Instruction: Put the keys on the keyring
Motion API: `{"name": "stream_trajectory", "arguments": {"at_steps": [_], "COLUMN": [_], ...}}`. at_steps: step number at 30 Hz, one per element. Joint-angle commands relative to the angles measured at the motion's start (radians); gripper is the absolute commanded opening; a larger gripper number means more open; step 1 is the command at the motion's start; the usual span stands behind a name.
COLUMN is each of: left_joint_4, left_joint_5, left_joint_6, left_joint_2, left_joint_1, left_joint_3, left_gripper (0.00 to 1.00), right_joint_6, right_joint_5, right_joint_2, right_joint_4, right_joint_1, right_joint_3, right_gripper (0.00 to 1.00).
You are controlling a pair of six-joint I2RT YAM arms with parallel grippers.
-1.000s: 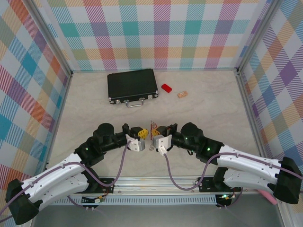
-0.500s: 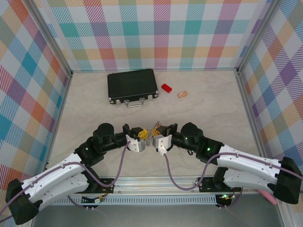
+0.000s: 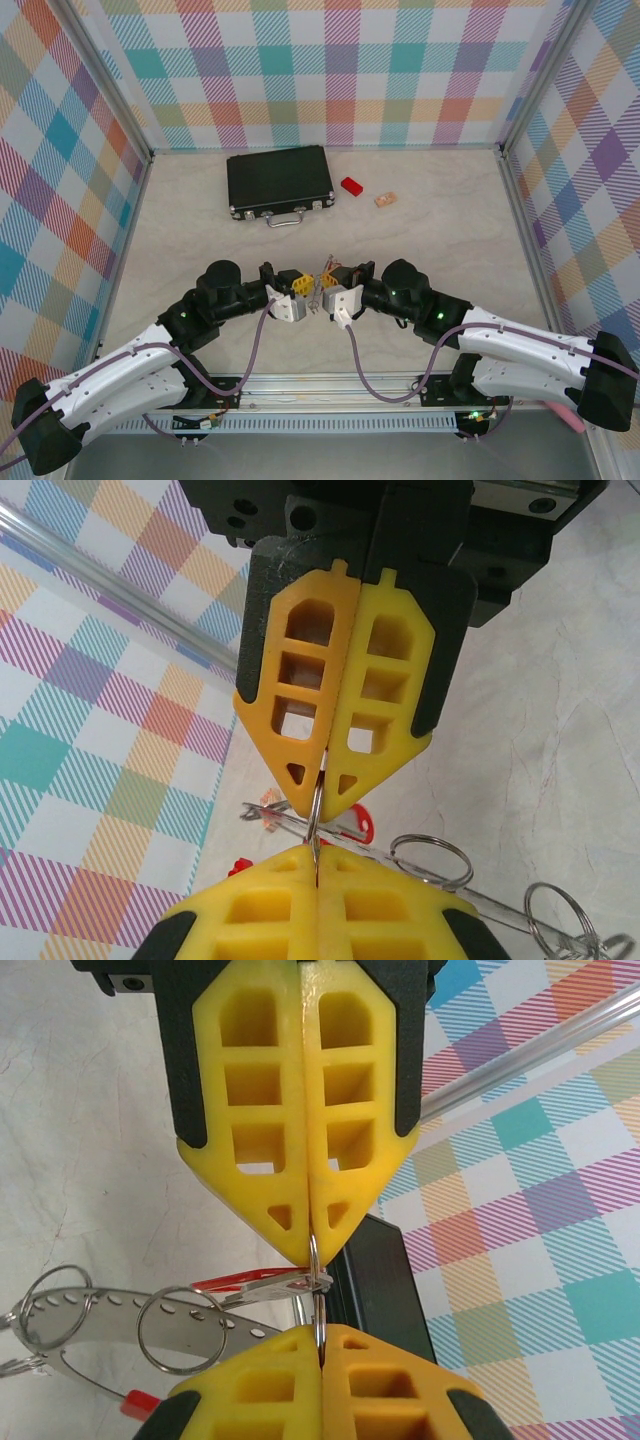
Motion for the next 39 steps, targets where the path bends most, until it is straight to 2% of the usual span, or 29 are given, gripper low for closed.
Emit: {"name": "stream_trajectory", "arguments": {"at_steps": [1, 39], "left_joint_4": [0.02, 0.022], "left_joint_5": [0.026, 0.02], "left_joint_6": [-0.004, -0.005], "left_joint_2": [-0.011, 0.022], "left_joint_1": [-0.017, -0.047], "left_joint_3": [0.002, 0.017], "left_gripper": [0.0, 0.0], "right_joint_6": [-0.005, 0.001], "right_joint_5": [-0.012, -0.026], "right_joint_2": [0.003, 0.003], "right_joint_4": [0.046, 0.056], "right_joint_1": [0.011, 0.041], "right_joint_3": [0.001, 0.0], "right_gripper": [0.0, 0.0]}}
